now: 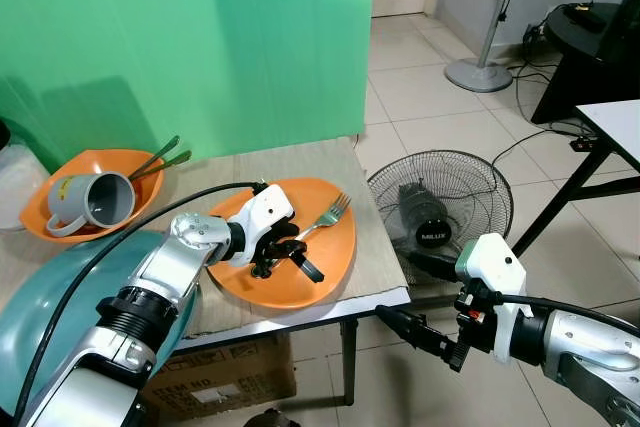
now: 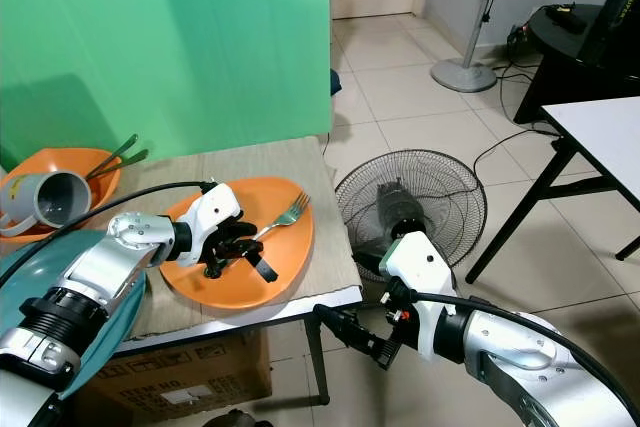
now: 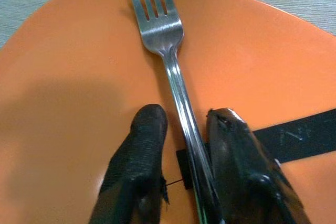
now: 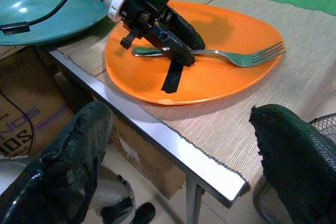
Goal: Setting the table
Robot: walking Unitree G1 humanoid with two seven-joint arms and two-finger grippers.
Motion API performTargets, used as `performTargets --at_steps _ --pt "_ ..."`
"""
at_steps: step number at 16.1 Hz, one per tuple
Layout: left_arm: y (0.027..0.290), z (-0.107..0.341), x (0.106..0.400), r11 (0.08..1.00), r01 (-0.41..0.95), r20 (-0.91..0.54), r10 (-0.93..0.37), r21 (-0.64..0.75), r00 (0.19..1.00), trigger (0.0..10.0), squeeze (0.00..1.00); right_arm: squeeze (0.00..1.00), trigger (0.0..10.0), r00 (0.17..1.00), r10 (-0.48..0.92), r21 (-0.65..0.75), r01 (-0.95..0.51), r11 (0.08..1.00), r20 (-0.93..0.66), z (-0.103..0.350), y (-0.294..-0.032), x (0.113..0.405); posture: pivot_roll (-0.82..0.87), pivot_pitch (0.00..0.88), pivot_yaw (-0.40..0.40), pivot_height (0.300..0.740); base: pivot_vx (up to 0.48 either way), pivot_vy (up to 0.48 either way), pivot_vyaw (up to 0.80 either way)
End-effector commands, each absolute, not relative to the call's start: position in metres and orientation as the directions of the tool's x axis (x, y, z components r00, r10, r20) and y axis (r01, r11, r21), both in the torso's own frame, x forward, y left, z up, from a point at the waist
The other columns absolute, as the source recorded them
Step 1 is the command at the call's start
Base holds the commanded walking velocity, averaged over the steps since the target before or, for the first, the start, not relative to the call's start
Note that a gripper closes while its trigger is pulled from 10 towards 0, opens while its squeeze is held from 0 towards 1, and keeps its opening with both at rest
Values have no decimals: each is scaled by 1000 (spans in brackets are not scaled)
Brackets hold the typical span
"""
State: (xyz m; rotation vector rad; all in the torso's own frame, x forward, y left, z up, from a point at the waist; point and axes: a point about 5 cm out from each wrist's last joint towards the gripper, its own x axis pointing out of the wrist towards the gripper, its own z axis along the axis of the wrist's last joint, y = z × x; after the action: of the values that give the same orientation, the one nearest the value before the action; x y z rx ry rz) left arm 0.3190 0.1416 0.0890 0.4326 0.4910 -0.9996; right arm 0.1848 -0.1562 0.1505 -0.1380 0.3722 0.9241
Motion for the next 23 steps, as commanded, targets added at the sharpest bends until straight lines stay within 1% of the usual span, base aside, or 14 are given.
performTargets --at_steps 1,8,10,12,13,14,15,16,17,19,21,22,23 --pt "143 91 322 471 873 -587 -674 128 449 0 0 0 10000 531 758 47 -807 589 -379 150 -155 182 -9 0 73 740 0 0 0" --pt "144 92 323 467 876 -582 -681 124 445 0 0 0 10000 535 757 39 -807 589 -375 150 -154 183 -6 0 73 740 0 0 0" --pt "144 93 324 469 874 -574 -685 125 449 0 0 0 10000 551 750 36 -797 603 -366 150 -154 185 -3 0 73 740 0 0 0" --pt "145 95 325 477 869 -563 -686 131 461 0 0 0 10000 554 750 39 -794 606 -362 149 -152 185 -4 0 77 740 0 0 0" --pt "144 97 326 489 860 -544 -687 145 482 0 0 0 10000 561 748 39 -790 611 -356 149 -151 185 -3 0 81 740 0 0 0" --pt "143 103 328 508 845 -507 -690 168 516 0 0 0 10000 592 733 31 -770 637 -335 150 -151 187 -2 0 82 740 0 0 0" --pt "140 112 330 534 826 -449 -703 178 551 0 0 0 10000 655 693 12 -724 690 -301 152 -153 193 0 0 83 740 0 0 0" --pt "136 124 330 549 817 -381 -726 180 572 0 0 0 10000 707 656 20 -676 737 -266 153 -154 197 0 0 87 740 0 0 0" --pt "132 136 327 567 806 -308 -746 170 590 0 0 0 10000 734 635 30 -648 761 -243 154 -151 198 -2 0 94 740 0 0 0" --pt "128 145 322 591 790 -247 -750 164 613 0 0 0 10000 751 619 31 -630 776 -230 153 -147 199 -3 0 98 740 0 0 0" --pt "125 154 315 649 743 -170 -723 163 670 0 0 0 10000 797 570 36 -575 817 -198 153 -145 202 2 0 98 740 0 0 0" --pt "125 155 314 660 734 -158 -717 161 679 0 0 0 10000 809 555 37 -559 828 -192 153 -145 203 5 0 97 740 0 0 0" --pt "122 163 305 712 688 -89 -683 139 725 0 0 0 10000 870 465 36 -466 884 -167 154 -147 209 9 0 98 740 0 0 0"
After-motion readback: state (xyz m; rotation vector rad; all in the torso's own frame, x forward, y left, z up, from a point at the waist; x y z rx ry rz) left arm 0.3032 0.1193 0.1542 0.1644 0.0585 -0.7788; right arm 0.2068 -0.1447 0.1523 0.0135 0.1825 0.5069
